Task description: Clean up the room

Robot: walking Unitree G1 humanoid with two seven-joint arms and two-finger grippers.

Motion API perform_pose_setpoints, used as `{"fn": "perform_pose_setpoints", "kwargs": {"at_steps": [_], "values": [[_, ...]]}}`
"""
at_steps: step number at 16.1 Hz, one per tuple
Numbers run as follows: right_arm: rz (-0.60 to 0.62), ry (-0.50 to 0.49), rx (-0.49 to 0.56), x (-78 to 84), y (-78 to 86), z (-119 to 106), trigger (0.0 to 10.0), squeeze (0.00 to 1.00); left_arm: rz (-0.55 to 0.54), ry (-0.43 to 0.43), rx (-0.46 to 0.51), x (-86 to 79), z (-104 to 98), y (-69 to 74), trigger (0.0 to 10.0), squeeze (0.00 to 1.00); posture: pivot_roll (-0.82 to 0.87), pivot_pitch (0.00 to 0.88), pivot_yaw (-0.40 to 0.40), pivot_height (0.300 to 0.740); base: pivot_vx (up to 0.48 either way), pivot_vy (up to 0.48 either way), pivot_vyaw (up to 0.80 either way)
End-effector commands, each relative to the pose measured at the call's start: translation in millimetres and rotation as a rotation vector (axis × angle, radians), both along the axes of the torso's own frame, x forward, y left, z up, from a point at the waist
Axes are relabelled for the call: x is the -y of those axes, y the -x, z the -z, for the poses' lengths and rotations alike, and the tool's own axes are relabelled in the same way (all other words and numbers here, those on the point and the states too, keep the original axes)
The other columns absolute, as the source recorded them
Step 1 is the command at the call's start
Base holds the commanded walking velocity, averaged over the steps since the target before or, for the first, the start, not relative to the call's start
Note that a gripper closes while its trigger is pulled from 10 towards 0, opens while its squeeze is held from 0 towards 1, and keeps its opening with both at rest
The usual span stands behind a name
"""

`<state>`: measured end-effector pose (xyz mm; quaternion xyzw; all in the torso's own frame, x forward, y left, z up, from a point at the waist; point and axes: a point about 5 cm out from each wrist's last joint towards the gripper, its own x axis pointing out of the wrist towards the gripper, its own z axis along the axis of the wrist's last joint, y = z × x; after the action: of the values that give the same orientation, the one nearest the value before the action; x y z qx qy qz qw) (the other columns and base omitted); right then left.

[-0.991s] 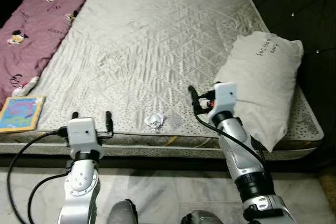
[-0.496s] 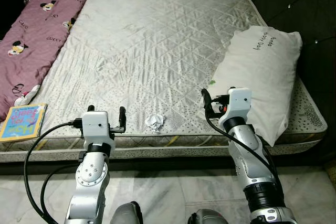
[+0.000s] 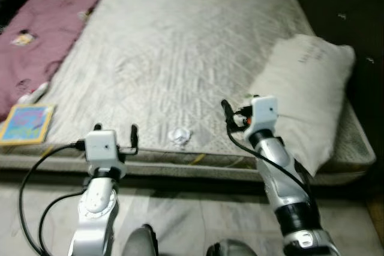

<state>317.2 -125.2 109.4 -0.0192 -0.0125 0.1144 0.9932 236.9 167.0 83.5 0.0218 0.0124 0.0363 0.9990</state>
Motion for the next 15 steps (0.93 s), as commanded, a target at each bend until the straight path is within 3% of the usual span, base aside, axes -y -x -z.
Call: {"fn": "perform_pose_setpoints", "kwargs": {"at_steps": [1,12,15], "values": [[-0.011,-0.010,-0.021,-1.3,-0.8,2.3,10.0,0.00,0.001,0.005,0.029,0.5,-5.1,0.2,10.0,0.00,-0.05,0.121,-0.024,0.740,0.266,0.000,0.00],[-0.008,-0.002,-0.020,1.4,-6.6,1.5,10.0,0.00,-0.002,0.024,0.029,1.1,-5.5,0.2,10.0,0.00,-0.06,0.132,-0.038,0.740,0.304,0.000,0.00],[-0.018,-0.006,-0.026,-1.5,-7.0,2.7,10.0,0.00,-0.046,0.029,0.007,-1.3,-2.9,0.1,10.0,0.00,-0.05,0.137,-0.046,0.740,0.000,0.000,0.00]]}}
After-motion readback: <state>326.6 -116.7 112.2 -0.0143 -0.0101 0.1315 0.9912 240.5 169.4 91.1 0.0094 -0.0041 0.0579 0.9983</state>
